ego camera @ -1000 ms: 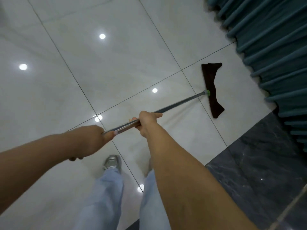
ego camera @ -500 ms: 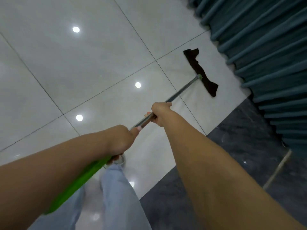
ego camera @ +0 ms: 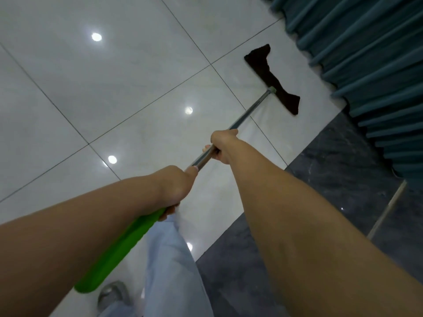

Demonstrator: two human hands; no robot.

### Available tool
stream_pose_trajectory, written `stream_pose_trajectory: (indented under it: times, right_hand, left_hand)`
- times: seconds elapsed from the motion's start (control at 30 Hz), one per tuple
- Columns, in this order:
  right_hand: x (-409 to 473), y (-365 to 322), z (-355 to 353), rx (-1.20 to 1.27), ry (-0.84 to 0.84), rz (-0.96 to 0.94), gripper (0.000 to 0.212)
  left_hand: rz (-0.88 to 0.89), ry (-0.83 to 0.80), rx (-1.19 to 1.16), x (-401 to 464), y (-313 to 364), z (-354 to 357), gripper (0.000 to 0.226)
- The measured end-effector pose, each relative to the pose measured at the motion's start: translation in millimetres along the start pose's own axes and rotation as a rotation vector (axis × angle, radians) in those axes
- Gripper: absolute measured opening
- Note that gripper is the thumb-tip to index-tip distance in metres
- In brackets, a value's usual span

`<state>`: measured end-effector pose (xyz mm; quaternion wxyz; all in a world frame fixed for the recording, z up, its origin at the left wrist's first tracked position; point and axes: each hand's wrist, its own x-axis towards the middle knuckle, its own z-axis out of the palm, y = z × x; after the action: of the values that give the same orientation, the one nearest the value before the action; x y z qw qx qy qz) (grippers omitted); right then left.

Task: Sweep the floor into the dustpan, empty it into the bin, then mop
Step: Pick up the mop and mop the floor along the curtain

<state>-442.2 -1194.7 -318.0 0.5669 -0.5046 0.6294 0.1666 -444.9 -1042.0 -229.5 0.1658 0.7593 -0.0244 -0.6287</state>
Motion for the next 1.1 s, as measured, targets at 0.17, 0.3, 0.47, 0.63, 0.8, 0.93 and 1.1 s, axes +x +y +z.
stream_pose_trajectory:
  times: [0.17,0.3,0.47,0.63,0.8,0.93,1.1]
  right_hand:
    - [-52.3,73.6,34.4,-0.002,-0.047,-0.005,0.077]
    - [-87.0,146.2,62.3,-0.061,-0.084,0.019,0.08]
    - [-103.3,192.8,61.0,-0.02,-0.08,0.01,0.079]
    - [-82.1,191.1,42.2,-0.019,-0.088,0.009,0.081]
    - [-28.6,146.9,-14.0,-0.036,-0.088,0.007,0.081]
    - [16.3,106.2,-84.0,-0.07,-0.038,0.02,0.081]
    - [66.2,56.8,-154.2,-0.074,-0.014,-0.002,0.08]
  left_hand:
    - [-0.016,0.016,0.001,-25.3,-87.7,36.4,0.056]
    - [0.002,0.031,0.01,-41.9,-166.3,76.9,0.053]
    - [0.051,0.053,0.005,-50.2,-204.0,114.4,0.053]
    - [0.069,0.106,0.039,-35.6,-188.3,131.0,0.057]
    - [0.052,0.091,0.065,-7.9,-106.4,137.3,0.055]
    - [0.074,0.022,0.008,22.4,-19.4,154.0,0.054]
    - [0.115,0.018,0.0,60.3,70.0,164.8,0.06]
